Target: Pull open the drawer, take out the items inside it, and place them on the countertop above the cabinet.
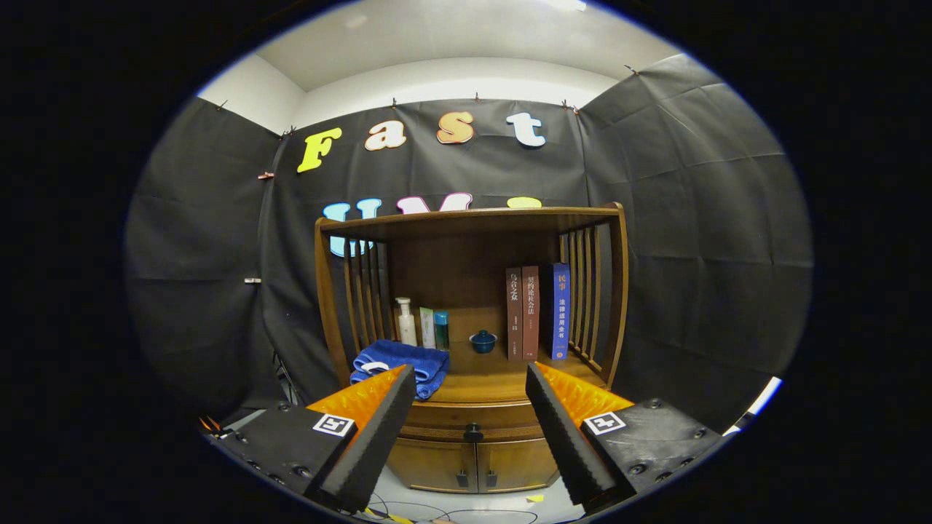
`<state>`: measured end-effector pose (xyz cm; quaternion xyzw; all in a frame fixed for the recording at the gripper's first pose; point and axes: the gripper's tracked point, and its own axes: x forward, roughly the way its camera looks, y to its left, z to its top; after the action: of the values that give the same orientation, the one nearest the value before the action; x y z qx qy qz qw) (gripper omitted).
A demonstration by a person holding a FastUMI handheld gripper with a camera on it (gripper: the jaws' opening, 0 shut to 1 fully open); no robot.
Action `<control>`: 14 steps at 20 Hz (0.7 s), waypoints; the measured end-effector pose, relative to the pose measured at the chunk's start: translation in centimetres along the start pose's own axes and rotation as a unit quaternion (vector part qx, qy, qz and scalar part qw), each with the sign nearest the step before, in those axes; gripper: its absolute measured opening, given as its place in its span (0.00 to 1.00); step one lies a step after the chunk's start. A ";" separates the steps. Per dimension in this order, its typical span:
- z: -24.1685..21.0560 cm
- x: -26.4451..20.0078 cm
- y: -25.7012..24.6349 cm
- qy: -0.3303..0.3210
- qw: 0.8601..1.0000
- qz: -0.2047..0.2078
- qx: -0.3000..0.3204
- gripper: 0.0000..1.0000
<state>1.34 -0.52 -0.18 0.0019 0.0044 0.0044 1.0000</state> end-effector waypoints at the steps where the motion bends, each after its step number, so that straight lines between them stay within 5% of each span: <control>1: -0.2 0.1 0.1 0.002 1.000 0.001 -0.001 0.99; 14: -6.2 5.3 1.3 0.052 0.999 0.013 -0.006 0.99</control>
<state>6.53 0.81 -6.43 -0.0042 0.0563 0.0178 0.9982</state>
